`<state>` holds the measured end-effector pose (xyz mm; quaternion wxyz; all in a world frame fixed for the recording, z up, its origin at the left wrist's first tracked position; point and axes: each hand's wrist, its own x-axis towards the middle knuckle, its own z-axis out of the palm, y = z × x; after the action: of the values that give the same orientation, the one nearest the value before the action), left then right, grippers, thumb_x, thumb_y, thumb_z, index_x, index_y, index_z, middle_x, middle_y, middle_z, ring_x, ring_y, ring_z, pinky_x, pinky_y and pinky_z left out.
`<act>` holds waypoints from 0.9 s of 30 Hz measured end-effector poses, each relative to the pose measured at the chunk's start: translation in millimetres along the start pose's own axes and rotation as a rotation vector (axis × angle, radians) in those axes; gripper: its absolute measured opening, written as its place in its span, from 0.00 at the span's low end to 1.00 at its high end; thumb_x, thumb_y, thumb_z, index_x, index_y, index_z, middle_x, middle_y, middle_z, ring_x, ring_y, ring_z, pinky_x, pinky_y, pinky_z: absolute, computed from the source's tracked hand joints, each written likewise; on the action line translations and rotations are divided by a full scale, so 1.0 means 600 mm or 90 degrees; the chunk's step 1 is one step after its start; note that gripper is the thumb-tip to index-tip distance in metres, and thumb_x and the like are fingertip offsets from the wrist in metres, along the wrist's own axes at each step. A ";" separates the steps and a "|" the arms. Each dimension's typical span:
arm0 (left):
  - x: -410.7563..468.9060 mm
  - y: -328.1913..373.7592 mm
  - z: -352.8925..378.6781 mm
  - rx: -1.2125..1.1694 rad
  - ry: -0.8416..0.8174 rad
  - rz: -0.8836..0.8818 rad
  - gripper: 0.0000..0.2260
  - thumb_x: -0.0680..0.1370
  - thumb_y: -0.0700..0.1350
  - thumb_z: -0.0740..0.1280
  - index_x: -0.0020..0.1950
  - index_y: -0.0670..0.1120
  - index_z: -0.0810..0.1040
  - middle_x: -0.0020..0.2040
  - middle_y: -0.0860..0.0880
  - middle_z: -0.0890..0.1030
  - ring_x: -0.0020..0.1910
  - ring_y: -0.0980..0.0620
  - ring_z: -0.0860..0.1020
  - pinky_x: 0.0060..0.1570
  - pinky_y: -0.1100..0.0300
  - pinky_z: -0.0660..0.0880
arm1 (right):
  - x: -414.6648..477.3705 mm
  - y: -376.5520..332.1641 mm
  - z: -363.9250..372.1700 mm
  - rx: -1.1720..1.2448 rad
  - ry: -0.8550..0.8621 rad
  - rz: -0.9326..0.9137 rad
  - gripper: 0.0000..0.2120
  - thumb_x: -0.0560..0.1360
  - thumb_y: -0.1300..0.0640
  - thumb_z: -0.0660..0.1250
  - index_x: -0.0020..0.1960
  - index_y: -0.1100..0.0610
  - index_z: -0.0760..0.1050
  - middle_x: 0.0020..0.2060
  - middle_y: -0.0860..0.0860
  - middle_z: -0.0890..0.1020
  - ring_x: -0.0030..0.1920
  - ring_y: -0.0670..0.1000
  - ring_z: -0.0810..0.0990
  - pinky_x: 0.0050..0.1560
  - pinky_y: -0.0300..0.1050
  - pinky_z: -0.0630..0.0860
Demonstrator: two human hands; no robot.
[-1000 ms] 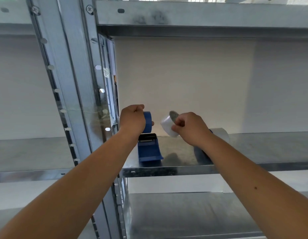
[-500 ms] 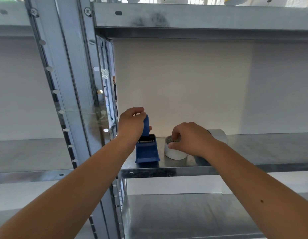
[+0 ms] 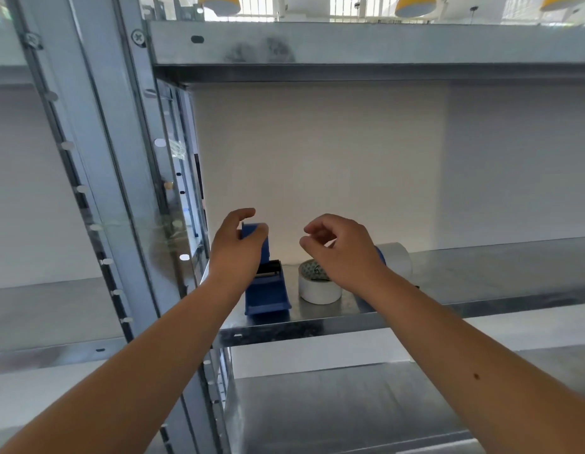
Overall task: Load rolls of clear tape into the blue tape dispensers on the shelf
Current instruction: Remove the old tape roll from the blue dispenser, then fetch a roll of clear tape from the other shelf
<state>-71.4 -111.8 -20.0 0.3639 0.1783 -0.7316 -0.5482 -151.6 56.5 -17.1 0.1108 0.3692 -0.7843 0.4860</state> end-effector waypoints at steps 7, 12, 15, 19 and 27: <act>-0.022 -0.020 0.003 0.100 0.112 0.083 0.19 0.79 0.50 0.71 0.66 0.63 0.69 0.61 0.51 0.72 0.56 0.51 0.75 0.53 0.56 0.77 | -0.010 -0.010 -0.005 0.075 0.046 0.026 0.13 0.78 0.51 0.71 0.62 0.50 0.78 0.47 0.45 0.84 0.49 0.43 0.82 0.45 0.33 0.73; -0.054 -0.008 0.015 0.118 0.089 0.351 0.15 0.77 0.52 0.69 0.59 0.66 0.69 0.60 0.57 0.72 0.62 0.52 0.73 0.66 0.45 0.73 | -0.020 -0.019 -0.008 0.117 0.094 -0.007 0.09 0.81 0.50 0.68 0.58 0.51 0.81 0.51 0.43 0.84 0.53 0.42 0.81 0.50 0.37 0.74; -0.067 0.008 0.034 0.092 -0.010 0.450 0.16 0.80 0.54 0.65 0.68 0.61 0.70 0.66 0.56 0.73 0.68 0.53 0.72 0.69 0.53 0.70 | -0.032 -0.026 -0.011 0.158 0.114 -0.036 0.13 0.81 0.49 0.65 0.63 0.49 0.79 0.58 0.43 0.83 0.58 0.44 0.80 0.56 0.42 0.75; -0.087 0.032 0.074 -0.014 -0.083 0.414 0.20 0.83 0.55 0.62 0.75 0.59 0.66 0.71 0.65 0.70 0.72 0.56 0.71 0.71 0.57 0.70 | -0.055 -0.033 -0.027 0.189 0.155 -0.045 0.22 0.80 0.43 0.61 0.73 0.42 0.70 0.69 0.42 0.77 0.68 0.42 0.75 0.67 0.42 0.72; -0.151 0.067 0.163 -0.164 -0.262 0.371 0.24 0.82 0.59 0.59 0.78 0.58 0.63 0.78 0.61 0.67 0.76 0.61 0.67 0.76 0.56 0.66 | -0.129 -0.008 -0.102 0.142 0.292 -0.004 0.19 0.81 0.41 0.58 0.72 0.32 0.65 0.77 0.39 0.70 0.74 0.39 0.70 0.78 0.54 0.66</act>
<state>-76.0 27.0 -26.2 0.3696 -0.1985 -0.7345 -0.5334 -105.1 143.7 -24.4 0.2459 0.2617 -0.6788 0.6406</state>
